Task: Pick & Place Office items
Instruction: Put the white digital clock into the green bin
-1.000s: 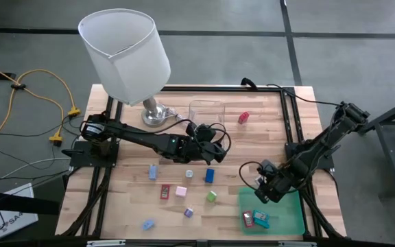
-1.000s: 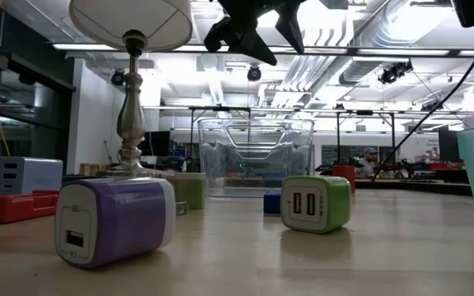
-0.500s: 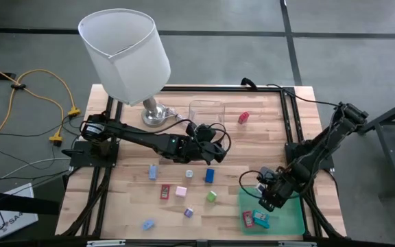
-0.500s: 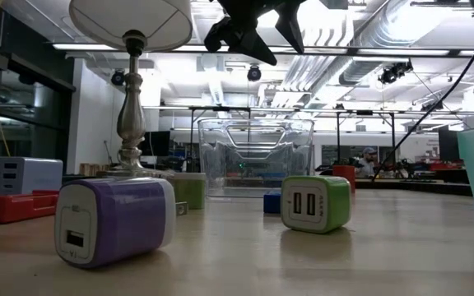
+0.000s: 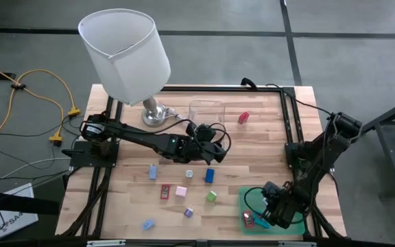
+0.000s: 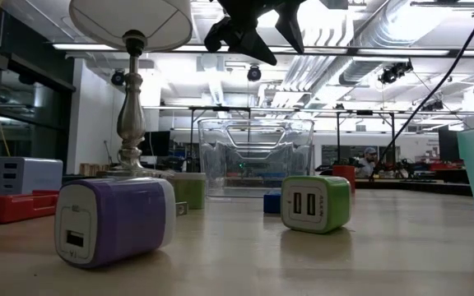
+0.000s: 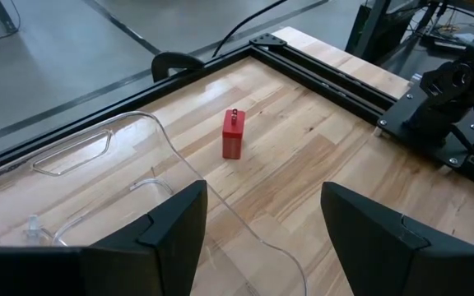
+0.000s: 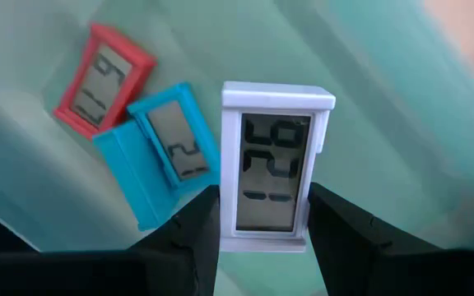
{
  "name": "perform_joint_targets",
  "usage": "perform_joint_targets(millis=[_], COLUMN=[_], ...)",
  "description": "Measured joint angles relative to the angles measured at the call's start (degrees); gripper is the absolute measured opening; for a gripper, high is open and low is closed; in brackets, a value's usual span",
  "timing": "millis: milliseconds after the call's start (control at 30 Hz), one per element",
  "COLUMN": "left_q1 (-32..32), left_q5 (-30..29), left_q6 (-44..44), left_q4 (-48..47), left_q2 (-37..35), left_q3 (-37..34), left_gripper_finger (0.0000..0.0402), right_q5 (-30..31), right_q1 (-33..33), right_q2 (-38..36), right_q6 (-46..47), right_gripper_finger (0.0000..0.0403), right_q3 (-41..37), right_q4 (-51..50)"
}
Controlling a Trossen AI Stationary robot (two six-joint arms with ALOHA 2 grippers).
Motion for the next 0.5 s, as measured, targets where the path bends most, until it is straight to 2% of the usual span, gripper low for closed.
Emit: perform_joint_targets(millis=[500], left_q1=[0.01], left_q5=[0.00], left_q6=[0.00], left_q4=[0.00], left_q2=[0.00], left_q3=[0.00], left_gripper_finger=[0.0230], right_q5=[-1.90], right_q1=[-0.34], right_q2=[8.61], right_q6=[-1.87], right_gripper_finger=[0.0147], right_q3=[0.00], right_q4=[6.59])
